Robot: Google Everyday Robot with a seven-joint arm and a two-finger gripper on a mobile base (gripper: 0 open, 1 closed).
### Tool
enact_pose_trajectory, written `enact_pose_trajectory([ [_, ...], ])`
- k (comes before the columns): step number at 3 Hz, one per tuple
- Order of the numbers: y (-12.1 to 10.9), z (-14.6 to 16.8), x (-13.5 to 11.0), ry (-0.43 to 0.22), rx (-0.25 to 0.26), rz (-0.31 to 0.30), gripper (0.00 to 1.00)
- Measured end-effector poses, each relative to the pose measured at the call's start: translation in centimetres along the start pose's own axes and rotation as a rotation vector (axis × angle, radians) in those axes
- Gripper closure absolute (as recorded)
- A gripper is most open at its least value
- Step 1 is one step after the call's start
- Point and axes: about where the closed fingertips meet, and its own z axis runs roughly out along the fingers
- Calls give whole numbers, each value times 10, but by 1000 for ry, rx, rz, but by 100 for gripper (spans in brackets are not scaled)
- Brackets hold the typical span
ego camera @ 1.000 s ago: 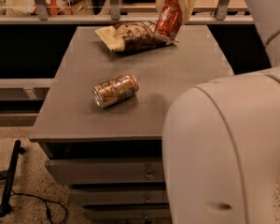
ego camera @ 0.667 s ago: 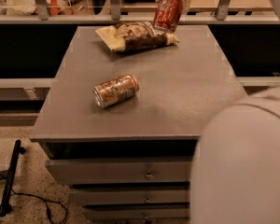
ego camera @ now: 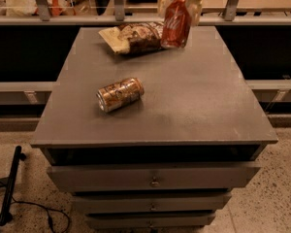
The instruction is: Place coke can upright
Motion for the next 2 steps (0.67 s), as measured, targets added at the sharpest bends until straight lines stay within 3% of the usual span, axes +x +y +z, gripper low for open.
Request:
enact_pose_trajectory([
  [1,12,57,-35,-48,-74,-98,100],
  [2,19,89,-60,-3,-122,-143,100],
])
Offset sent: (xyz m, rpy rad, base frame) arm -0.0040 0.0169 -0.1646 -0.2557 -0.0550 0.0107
